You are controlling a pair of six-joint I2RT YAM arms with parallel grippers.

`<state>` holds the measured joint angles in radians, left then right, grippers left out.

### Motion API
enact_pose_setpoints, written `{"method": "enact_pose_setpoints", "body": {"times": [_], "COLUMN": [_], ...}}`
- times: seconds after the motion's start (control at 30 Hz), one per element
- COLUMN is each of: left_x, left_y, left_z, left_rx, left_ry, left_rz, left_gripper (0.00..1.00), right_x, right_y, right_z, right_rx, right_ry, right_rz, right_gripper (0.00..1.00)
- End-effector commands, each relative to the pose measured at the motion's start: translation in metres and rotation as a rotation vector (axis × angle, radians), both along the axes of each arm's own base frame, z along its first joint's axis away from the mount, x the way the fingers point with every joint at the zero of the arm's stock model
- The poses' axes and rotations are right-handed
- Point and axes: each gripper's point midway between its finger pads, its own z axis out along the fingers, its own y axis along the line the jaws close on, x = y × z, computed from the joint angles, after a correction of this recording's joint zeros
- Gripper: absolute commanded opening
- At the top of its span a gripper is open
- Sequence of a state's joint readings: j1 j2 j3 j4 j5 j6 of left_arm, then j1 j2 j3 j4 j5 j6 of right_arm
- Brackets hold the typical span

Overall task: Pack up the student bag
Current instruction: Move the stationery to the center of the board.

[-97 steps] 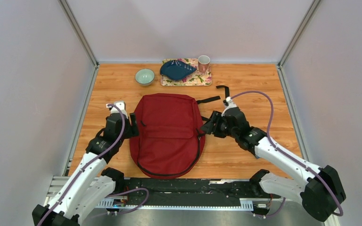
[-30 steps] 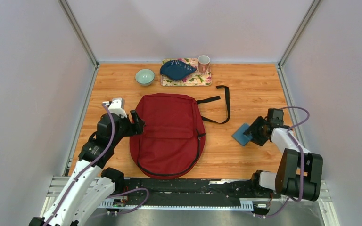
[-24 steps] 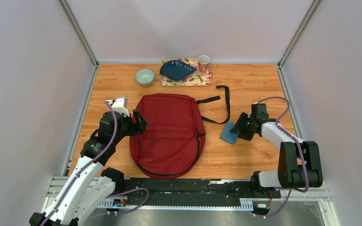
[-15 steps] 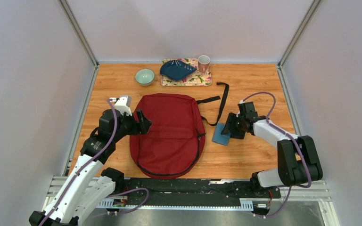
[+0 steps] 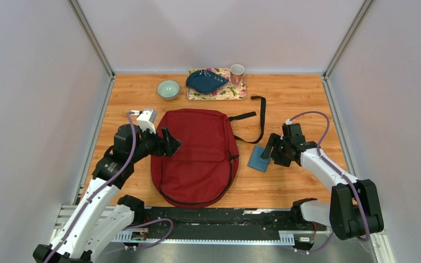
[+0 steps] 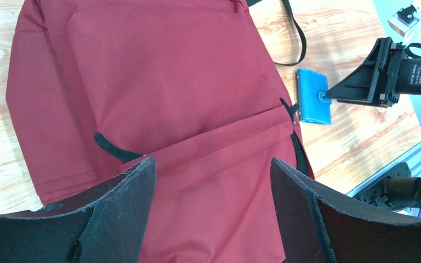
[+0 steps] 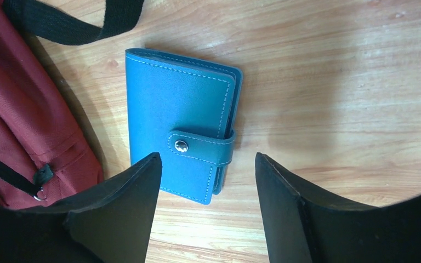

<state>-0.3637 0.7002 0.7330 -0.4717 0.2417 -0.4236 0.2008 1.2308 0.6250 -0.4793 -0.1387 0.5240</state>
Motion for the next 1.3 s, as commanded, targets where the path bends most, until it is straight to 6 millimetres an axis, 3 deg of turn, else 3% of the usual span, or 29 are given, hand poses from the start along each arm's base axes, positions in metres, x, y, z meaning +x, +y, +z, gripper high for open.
{"method": "enact_pose_setpoints", "body": {"times": [0.0,0.27,0.83,1.0,1.13,1.27], "left_x": [0.001,0.009,0.014,0.007,0.004,0.002], "left_y": [0.002,0.007,0.026,0.025,0.018,0.012], "left_z": [0.017,0.028,0.026,0.025,0.02,0.012], "left_rx": [0.008,0.019,0.055,0.053,0.041,0.028], "left_ry": [-0.063,-0.116,-0.094,-0.103,-0.1,-0.093], "left_rz": [-0.011,0.023,0.138,0.112,0.068,0.034], "left_gripper": [0.84,0.84,0.88,0.89,0.9,0.9], "right_x": [0.002,0.0,-0.012,-0.008,-0.004,0.0], "right_y": [-0.001,-0.009,-0.014,-0.019,-0.013,-0.006], "right_z": [0.003,0.008,0.023,0.022,0.013,0.017], "right_rx": [0.011,-0.017,-0.014,-0.047,-0.025,0.026], "right_ry": [-0.036,-0.061,-0.104,-0.102,-0.068,-0.083], "right_rz": [-0.045,-0.072,-0.093,-0.086,-0.08,-0.094], "right_gripper": [0.67,0.67,0.68,0.68,0.68,0.68]}}
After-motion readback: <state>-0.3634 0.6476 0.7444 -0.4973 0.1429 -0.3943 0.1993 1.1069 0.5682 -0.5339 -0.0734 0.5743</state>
